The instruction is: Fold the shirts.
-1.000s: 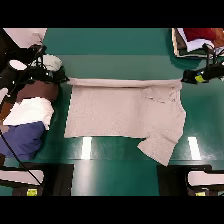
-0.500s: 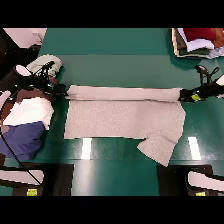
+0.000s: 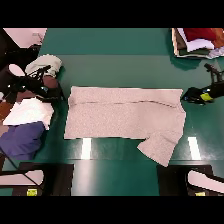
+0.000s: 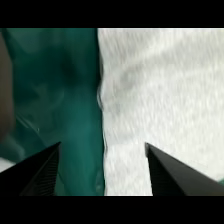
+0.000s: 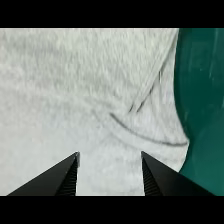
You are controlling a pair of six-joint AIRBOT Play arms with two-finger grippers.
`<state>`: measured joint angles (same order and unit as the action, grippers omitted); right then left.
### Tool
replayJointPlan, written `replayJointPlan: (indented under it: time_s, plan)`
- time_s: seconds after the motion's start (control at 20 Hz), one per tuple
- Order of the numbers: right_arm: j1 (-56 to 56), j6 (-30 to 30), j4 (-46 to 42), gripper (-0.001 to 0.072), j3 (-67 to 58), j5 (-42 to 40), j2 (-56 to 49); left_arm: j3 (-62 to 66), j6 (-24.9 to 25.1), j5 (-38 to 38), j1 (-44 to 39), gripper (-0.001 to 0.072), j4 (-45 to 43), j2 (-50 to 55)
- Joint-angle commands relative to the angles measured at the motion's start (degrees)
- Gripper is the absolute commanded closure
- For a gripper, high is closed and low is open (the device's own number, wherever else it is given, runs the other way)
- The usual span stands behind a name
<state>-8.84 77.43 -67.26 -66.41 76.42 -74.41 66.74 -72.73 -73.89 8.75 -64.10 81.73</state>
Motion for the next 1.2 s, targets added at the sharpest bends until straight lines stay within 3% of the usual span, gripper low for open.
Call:
replayJointPlan:
  time_s: [0.0,0.2,0.4,0.55,0.9,1.15]
  plan:
    - [-5.0,-3.6,7.6,0.0275,3.5,5.9,5.7,-12.2,-0.2,-0.5,0.5,0.0102,0.1,-9.9]
    - [-9.0,-7.1,14.1,0.0275,10.1,5.9,11.2,-28.2,-1.0,-0.1,0.5,0.0102,1.8,-20.1]
    - [-9.5,-7.5,15.7,0.0275,11.4,6.3,12.4,-35.7,-2.3,1.2,0.5,0.0102,3.3,-22.0]
    - [-9.5,-7.7,17.4,0.0275,11.4,6.7,12.4,-36.4,-2.3,3.7,0.5,0.0102,7.6,-22.0]
    - [-9.5,-8.0,17.8,0.0276,11.4,6.7,12.4,-36.5,-2.5,6.0,0.5,0.0104,8.7,-22.0]
    - [-9.5,-7.9,17.8,0.0276,11.4,6.7,12.4,-38.6,-2.9,8.1,-6.5,0.0105,8.7,-22.0]
